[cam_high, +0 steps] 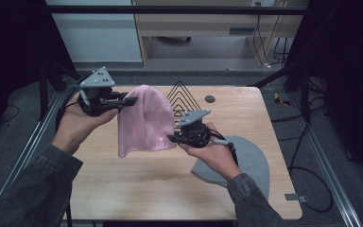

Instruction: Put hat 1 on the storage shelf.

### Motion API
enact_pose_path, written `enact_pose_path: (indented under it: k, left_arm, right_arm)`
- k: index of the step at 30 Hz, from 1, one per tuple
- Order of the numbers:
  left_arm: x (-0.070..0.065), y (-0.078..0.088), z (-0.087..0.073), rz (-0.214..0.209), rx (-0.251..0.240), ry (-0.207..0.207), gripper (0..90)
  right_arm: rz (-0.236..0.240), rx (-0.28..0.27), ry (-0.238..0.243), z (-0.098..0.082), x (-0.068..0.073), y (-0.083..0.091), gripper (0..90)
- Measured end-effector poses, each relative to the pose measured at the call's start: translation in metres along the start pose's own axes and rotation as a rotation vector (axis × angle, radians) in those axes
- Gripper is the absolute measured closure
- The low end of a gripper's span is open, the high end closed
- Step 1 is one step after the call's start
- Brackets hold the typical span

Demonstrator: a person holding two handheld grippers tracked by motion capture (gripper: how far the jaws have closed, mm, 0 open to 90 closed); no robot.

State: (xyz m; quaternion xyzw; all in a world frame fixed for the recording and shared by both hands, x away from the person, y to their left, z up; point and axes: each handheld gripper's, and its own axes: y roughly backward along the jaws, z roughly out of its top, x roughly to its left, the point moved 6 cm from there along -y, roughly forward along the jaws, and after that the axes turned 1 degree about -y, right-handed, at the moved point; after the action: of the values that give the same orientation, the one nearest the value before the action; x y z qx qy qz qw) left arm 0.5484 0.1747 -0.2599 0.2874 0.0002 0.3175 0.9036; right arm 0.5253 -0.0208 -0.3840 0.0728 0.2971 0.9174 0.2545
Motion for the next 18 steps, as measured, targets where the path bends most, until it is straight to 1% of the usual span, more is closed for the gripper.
enact_pose_path:
  k: [3,4,5,6,7,8,10,11,12,13,15,16,17,18]
  left_arm:
    - [0.009,-0.007,0.01,-0.004,-0.012,0.015,78.1]
    - [0.013,-0.009,0.016,-0.006,-0.019,0.02,78.0]
    - [0.013,-0.009,0.016,-0.006,-0.019,0.02,78.0]
    - [0.015,-0.011,0.019,-0.01,-0.02,0.019,78.0]
    - [0.016,-0.012,0.023,-0.01,-0.025,0.019,78.0]
    - [0.018,-0.013,0.026,-0.01,-0.024,0.017,78.0]
    - [0.021,-0.016,0.035,-0.012,-0.024,0.008,78.0]
    - [0.024,-0.019,0.042,-0.011,-0.031,0.006,78.0]
    - [0.026,-0.02,0.046,-0.01,-0.034,0.011,78.0]
    - [0.026,-0.02,0.046,-0.01,-0.034,0.011,78.0]
    - [0.03,-0.025,0.053,-0.013,-0.039,0.018,78.0]
    - [0.035,-0.029,0.061,-0.01,-0.041,0.025,78.0]
    - [0.035,-0.029,0.061,-0.01,-0.041,0.025,77.9]
    - [0.038,-0.032,0.065,-0.009,-0.04,0.024,77.9]
  right_arm:
    - [-0.007,0.006,0.008,0.008,-0.009,0.009,83.4]
    - [-0.014,0.007,0.012,0.011,-0.014,0.013,83.5]
    - [-0.014,0.007,0.012,0.011,-0.014,0.013,83.5]
    - [-0.018,0.005,0.008,0.014,-0.017,0.015,83.5]
    - [-0.019,0.0,0.002,0.019,-0.023,0.02,83.6]
    - [-0.019,0.0,0.002,0.019,-0.023,0.02,83.6]
    - [-0.028,0.006,0.005,0.024,-0.03,0.025,83.5]
    - [-0.033,0.004,-0.003,0.028,-0.036,0.028,83.5]
    - [-0.036,-0.003,-0.008,0.031,-0.04,0.03,83.5]
    - [-0.036,-0.003,-0.008,0.031,-0.04,0.03,83.5]
    - [-0.038,-0.011,-0.021,0.036,-0.046,0.033,83.5]
    - [-0.049,-0.015,-0.028,0.04,-0.054,0.036,83.5]
    - [-0.051,-0.017,-0.035,0.043,-0.058,0.037,83.6]
    - [-0.051,-0.017,-0.035,0.043,-0.058,0.037,83.6]
